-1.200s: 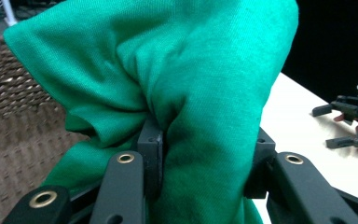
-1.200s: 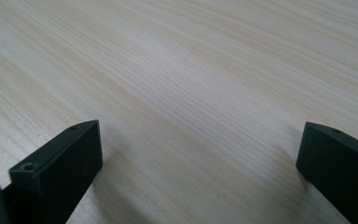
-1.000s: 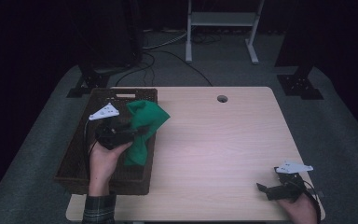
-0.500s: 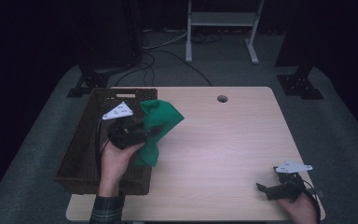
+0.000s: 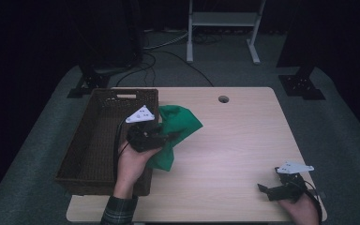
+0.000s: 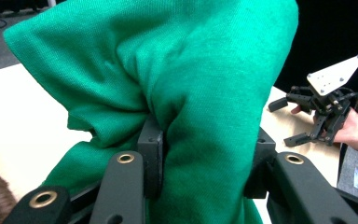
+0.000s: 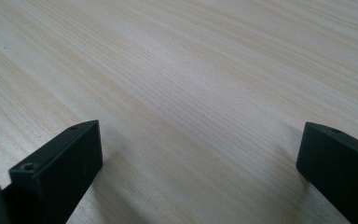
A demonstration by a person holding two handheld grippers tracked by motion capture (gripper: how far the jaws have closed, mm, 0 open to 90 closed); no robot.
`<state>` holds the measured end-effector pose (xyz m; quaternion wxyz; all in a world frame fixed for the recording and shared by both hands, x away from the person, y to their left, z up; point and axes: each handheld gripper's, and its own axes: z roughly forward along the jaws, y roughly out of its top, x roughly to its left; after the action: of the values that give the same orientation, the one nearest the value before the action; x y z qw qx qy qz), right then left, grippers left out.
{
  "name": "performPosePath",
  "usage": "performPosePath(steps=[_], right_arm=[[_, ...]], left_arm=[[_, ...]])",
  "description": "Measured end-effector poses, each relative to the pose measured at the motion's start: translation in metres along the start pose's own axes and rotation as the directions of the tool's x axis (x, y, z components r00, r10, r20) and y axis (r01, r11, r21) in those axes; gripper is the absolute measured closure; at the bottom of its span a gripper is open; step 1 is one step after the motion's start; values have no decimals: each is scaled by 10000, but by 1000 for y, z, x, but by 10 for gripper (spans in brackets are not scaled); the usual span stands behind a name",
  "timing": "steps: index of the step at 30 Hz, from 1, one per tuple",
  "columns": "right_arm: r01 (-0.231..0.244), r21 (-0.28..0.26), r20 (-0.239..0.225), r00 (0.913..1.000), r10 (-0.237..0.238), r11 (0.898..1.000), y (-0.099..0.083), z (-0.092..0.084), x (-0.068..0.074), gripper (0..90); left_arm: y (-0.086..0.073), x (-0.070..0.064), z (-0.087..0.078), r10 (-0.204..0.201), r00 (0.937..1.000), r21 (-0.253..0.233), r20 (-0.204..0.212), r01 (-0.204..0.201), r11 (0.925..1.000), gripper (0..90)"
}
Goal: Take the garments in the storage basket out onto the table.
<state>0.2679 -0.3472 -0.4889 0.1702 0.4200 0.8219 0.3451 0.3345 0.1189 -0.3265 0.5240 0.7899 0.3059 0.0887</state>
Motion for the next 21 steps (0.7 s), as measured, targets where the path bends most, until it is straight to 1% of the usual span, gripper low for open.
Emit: performPosePath(steps=[2,3,4,5,8,9,13,16,19,20,21], right_arm=[[2,2,1,10000,-2,10000,0,0,0,0],[2,2,1,10000,-2,10000,0,0,0,0],[2,1,2,10000,-2,10000,0,0,0,0],[2,1,2,10000,-2,10000,0,0,0,0],[-1,1,8,10000,1,10000,0,0,0,0],[-1,1,8,10000,1,10000,0,0,0,0],[-27,0,32,10000,27,10000,0,0,0,0],[-11,0,20,10000,11,10000,0,0,0,0],[1,3,6,10000,-1,10000,0,0,0,0],[5,1,16,10000,-5,10000,0,0,0,0],[5,1,16,10000,-5,10000,0,0,0,0]], left_arm=[[0,-5,6,47,10000,133,21,-48,9999,604],[0,-5,6,47,10000,133,21,-48,9999,603],[-1,-10,10,90,10000,225,-4,-90,9997,603],[-1,-10,10,90,10000,225,-4,-90,9997,603],[-3,-17,18,102,9999,394,-57,-100,9992,604],[-3,-17,18,102,9999,394,-57,-100,9992,604],[-6,-22,27,108,9999,522,-22,-107,9986,604],[-10,-26,35,94,10000,735,32,-96,9973,604],[-16,-27,44,79,10000,923,-45,-75,9957,604],[-19,-28,50,23,9998,1069,-179,-4,9943,604],[-19,-28,50,23,9998,1069,-179,-4,9943,604]])
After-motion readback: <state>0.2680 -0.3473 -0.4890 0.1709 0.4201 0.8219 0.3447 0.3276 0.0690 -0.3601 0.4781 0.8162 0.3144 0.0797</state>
